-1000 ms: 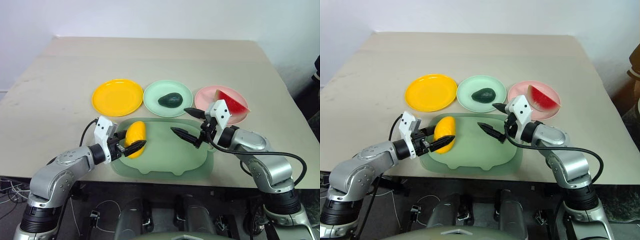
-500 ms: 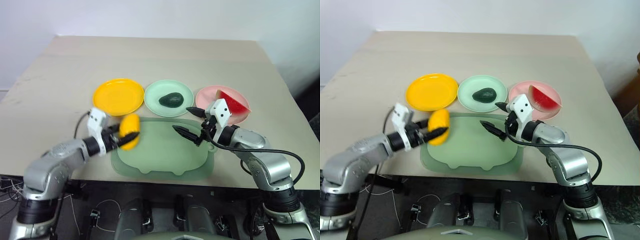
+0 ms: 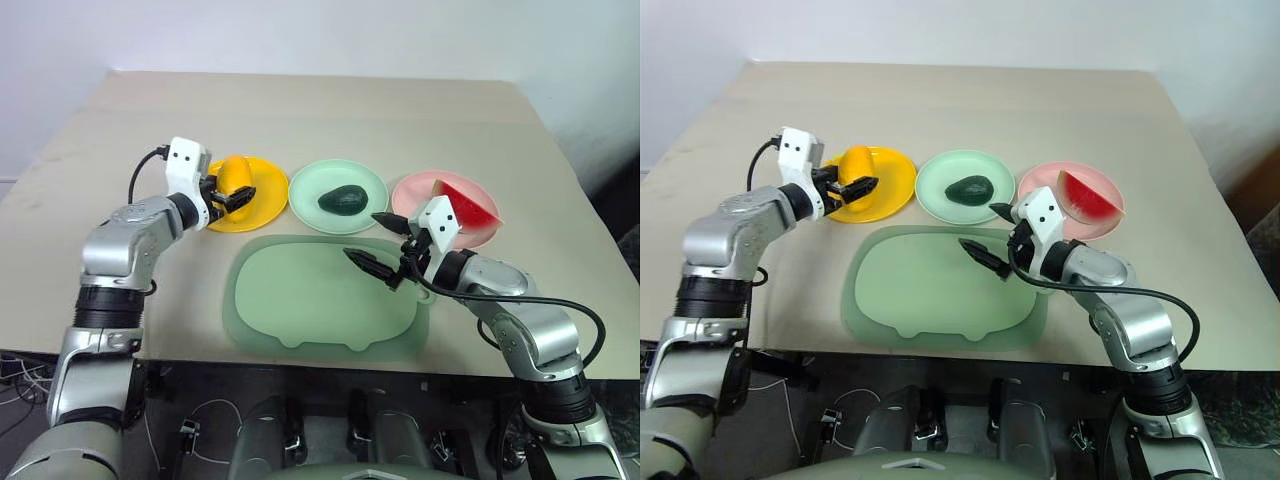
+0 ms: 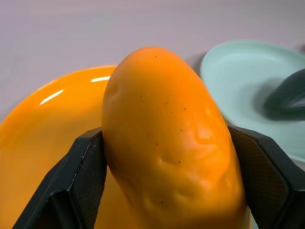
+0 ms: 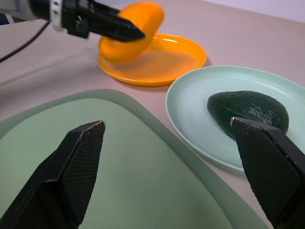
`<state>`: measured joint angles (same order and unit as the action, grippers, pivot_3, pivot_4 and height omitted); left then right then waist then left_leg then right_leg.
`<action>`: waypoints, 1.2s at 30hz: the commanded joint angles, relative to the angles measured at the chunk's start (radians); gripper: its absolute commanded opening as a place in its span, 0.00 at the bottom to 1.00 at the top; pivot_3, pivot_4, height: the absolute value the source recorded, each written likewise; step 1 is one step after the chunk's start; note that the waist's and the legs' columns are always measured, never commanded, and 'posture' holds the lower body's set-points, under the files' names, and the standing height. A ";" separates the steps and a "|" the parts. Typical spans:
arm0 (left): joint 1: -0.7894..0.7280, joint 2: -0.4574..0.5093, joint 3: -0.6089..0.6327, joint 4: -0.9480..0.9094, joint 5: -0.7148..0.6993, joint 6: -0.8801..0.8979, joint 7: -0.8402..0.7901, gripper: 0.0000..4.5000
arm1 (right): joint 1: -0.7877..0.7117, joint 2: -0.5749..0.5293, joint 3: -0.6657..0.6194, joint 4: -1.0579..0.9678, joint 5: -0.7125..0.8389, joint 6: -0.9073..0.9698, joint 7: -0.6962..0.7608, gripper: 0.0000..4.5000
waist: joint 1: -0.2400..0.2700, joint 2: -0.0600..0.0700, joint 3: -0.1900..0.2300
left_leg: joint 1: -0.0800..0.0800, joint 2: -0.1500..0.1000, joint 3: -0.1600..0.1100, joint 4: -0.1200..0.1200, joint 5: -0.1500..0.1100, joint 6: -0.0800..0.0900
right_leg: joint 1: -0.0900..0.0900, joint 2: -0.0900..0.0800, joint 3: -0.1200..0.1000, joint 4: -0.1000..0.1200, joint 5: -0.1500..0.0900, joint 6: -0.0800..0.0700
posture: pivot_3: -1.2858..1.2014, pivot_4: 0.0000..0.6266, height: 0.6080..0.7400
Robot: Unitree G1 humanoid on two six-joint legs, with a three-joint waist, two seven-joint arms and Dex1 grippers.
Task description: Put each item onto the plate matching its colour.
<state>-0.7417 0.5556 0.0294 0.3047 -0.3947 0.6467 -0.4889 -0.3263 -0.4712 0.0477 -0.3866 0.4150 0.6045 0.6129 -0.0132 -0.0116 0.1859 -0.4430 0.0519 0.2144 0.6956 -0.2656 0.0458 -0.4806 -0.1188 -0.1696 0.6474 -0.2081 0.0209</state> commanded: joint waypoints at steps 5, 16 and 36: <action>-0.130 -0.045 -0.014 0.223 0.130 -0.142 -0.004 0.79 | -0.020 -0.002 -0.022 -0.021 0.006 0.005 -0.019 1.00 | 0.000 0.000 0.000 | -0.001 0.000 0.000 0.001 0.000 0.000 | 0.000 0.000 0.000 0.000 0.000 0.000 | 0.52 0.24 0.67; -0.118 -0.056 0.046 0.226 0.139 -0.190 -0.039 0.99 | -0.017 -0.002 -0.017 -0.039 0.006 0.018 -0.039 1.00 | -0.001 0.000 0.000 | -0.001 0.000 0.000 0.002 0.000 0.001 | 0.000 0.000 0.000 0.001 0.000 0.000 | 0.52 0.24 0.67; 0.454 0.079 0.258 -0.413 -0.085 -0.293 -0.364 0.99 | 0.093 0.002 -0.138 -0.119 0.110 -0.047 -0.011 1.00 | 0.002 0.000 0.000 | 0.000 0.001 0.000 0.002 -0.001 0.001 | 0.001 -0.001 0.000 0.000 -0.001 -0.001 | 0.52 0.24 0.67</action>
<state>-0.2929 0.6226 0.2576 -0.0600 -0.4699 0.4052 -0.8323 -0.2373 -0.4607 -0.0590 -0.4566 0.5038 0.5884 0.5931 -0.0115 -0.0118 0.1861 -0.4434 0.0526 0.2140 0.6974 -0.2664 0.0467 -0.4802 -0.1196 -0.1696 0.6470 -0.2095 0.0188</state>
